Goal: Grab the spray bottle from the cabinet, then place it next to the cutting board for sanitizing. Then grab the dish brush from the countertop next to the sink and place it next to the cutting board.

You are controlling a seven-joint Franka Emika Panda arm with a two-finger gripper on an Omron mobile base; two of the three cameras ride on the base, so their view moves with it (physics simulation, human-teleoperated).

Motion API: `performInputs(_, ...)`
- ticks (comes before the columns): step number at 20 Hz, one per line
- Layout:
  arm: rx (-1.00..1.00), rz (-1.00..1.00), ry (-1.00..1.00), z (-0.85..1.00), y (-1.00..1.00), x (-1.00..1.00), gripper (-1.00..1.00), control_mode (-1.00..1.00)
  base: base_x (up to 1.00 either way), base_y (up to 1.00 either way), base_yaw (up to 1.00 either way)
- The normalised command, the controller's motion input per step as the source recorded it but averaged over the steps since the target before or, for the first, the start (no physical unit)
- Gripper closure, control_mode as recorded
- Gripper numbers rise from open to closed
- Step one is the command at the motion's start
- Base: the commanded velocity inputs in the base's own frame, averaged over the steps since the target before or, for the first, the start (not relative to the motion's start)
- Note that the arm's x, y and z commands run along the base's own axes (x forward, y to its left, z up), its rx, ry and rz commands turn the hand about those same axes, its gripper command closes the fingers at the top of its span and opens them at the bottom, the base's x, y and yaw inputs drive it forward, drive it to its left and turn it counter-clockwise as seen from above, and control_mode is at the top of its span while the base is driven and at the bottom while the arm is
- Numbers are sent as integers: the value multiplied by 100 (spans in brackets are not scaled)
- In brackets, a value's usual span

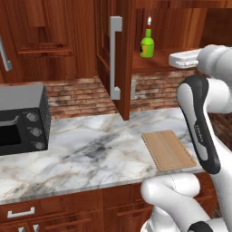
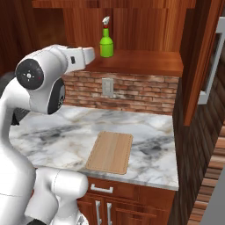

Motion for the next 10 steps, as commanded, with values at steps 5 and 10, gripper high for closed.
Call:
performInputs(5,2,0,0,0,-8,45,-100,-100,0,0,0)
performInputs(10,0,0,0,0,-5,65,-100,-100,0,0,0)
